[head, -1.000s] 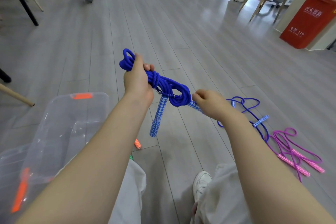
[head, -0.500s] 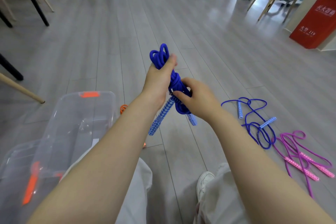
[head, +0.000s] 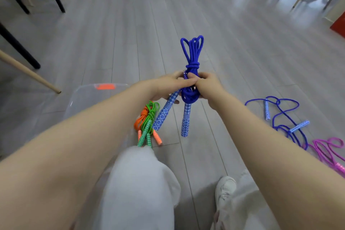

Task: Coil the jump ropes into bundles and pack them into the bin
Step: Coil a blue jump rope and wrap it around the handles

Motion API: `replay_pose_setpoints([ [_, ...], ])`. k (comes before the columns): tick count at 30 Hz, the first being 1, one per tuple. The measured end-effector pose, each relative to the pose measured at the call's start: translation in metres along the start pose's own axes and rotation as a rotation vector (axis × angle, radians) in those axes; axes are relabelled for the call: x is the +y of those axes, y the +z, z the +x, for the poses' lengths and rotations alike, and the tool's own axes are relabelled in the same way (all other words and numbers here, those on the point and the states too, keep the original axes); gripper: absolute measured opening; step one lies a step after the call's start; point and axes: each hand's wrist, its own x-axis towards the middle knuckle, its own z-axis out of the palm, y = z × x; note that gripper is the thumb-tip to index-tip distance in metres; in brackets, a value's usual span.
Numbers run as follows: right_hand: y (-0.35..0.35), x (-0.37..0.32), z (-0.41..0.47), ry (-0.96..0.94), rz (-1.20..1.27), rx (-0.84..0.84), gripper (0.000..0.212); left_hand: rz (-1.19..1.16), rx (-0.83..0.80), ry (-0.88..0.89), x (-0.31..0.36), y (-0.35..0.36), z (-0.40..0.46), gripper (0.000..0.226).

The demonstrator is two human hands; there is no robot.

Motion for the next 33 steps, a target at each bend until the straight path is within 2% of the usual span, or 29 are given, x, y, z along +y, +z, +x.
replay_pose_setpoints([
  [2, 0.015, 0.019, 0.017, 0.061, 0.073, -0.052, 0.025, -0.044, 0.035, -0.024, -0.029, -0.006, 0.018, 0.053],
  [5, 0.035, 0.054, 0.042, 0.182, 0.131, -0.118, 0.025, -0.055, 0.025, -0.101, -0.078, -0.014, 0.048, 0.044],
  [8, 0.054, 0.094, 0.065, 0.268, 0.054, -0.15, 0.025, -0.063, -0.001, -0.191, -0.126, -0.015, 0.075, 0.042],
  [12, 0.076, 0.146, 0.091, 0.363, -0.068, -0.162, 0.029, -0.068, 0.095, -0.293, -0.182, -0.012, 0.107, 0.033],
  [17, 0.093, 0.203, 0.123, 0.44, -0.183, -0.155, 0.026, 0.207, 0.199, -0.417, -0.244, -0.013, 0.138, 0.026],
  [19, 0.094, 0.22, 0.13, 0.468, -0.192, -0.151, 0.023, 0.24, 0.196, -0.46, -0.266, -0.011, 0.15, 0.017],
  [21, 0.094, 0.237, 0.136, 0.488, -0.188, -0.165, 0.022, 0.263, 0.177, -0.5, -0.284, -0.007, 0.16, 0.017],
  [24, 0.092, 0.257, 0.142, 0.514, -0.193, -0.195, 0.022, 0.423, 0.216, -0.562, -0.307, 0.004, 0.171, 0.038],
  [28, 0.092, 0.274, 0.146, 0.537, -0.197, -0.212, 0.018, 0.524, 0.437, -0.448, -0.323, 0.02, 0.173, 0.051],
  [30, 0.093, 0.28, 0.146, 0.55, -0.192, -0.226, 0.015, 0.72, 0.459, -0.347, -0.332, 0.023, 0.168, 0.056],
  [33, 0.093, 0.287, 0.146, 0.556, -0.201, -0.243, 0.011, 0.978, 0.399, -0.255, -0.341, 0.021, 0.161, 0.044],
])
